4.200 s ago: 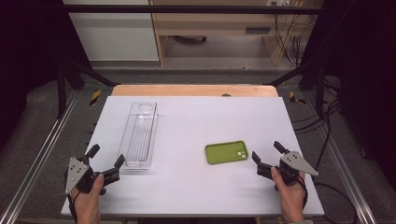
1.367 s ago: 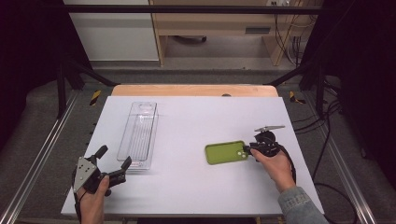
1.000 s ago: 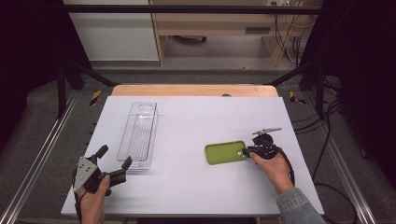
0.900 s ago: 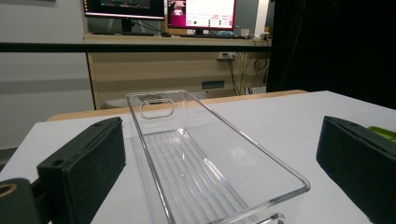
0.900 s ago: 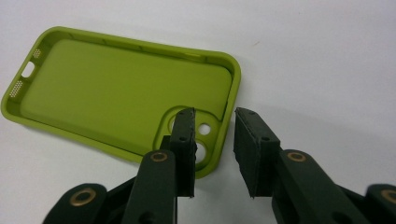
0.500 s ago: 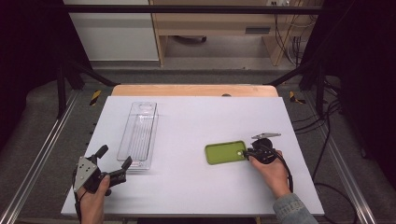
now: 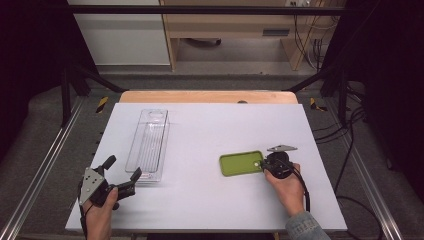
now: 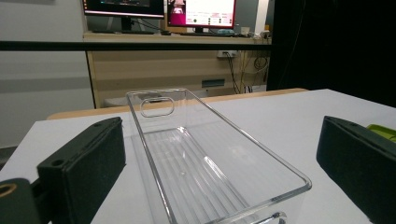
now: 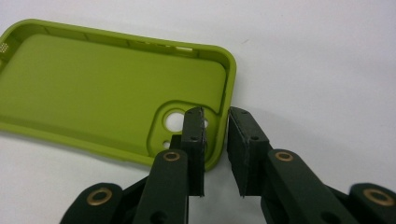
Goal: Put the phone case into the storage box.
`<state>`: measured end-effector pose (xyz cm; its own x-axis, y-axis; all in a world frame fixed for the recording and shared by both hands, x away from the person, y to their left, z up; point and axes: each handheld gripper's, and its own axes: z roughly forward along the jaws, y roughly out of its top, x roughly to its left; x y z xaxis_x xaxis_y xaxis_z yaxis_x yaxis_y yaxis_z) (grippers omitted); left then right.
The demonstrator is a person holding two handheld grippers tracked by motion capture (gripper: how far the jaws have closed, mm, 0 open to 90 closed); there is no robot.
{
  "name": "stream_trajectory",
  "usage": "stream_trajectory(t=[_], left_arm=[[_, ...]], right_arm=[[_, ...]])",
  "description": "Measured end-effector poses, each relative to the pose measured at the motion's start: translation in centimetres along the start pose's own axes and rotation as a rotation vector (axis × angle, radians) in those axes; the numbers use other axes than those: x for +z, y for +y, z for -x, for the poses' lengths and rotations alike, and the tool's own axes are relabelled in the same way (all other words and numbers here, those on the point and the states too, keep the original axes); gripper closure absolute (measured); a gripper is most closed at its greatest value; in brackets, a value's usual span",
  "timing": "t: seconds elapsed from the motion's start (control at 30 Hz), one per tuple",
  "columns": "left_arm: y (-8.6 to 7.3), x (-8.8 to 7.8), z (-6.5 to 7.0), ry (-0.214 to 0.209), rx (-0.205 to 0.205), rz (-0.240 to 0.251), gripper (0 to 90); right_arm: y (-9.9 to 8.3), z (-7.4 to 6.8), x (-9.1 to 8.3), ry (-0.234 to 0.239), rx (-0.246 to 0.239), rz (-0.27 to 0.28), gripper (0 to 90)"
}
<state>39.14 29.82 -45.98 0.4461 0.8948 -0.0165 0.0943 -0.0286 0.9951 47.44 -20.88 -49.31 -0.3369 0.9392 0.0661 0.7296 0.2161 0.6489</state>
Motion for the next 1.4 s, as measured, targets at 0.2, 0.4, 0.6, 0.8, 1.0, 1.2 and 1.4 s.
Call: stream_trajectory(t=[0.2, 0.4, 0.6, 0.8, 1.0, 1.2, 1.4], left_arm=[[0.0, 0.0, 0.0, 0.001, 0.0, -0.002, 0.8], [-0.1, 0.2, 0.1, -0.003, 0.006, -0.012, 0.8], [0.0, 0.1, 0.0, -0.001, -0.004, -0.005, 0.7], [0.0, 0.1, 0.0, -0.004, -0.005, -0.005, 0.6], [-0.1, 0.2, 0.0, -0.01, -0.005, -0.009, 0.6], [0.7, -0.3, 0.3, -0.038, -0.001, 0.001, 0.1], [1.5, -0.7, 0.7, -0.065, -0.044, 0.025, 0.0]], right_arm=[[-0.1, 0.0, 0.0, 0.002, 0.031, 0.009, 78.4], [-0.3, -0.1, 0.0, -0.002, 0.048, 0.026, 80.4], [-0.6, 0.3, -0.1, 0.033, 0.096, 0.053, 83.8], [-0.5, 0.3, -0.1, 0.042, 0.093, 0.061, 87.4], [-0.4, 0.1, -0.2, 0.038, 0.054, 0.063, 87.7], [0.5, -0.5, -1.3, 0.022, -0.017, 0.116, 87.8], [2.2, -1.4, -2.7, 0.0, -0.119, 0.162, 87.9]])
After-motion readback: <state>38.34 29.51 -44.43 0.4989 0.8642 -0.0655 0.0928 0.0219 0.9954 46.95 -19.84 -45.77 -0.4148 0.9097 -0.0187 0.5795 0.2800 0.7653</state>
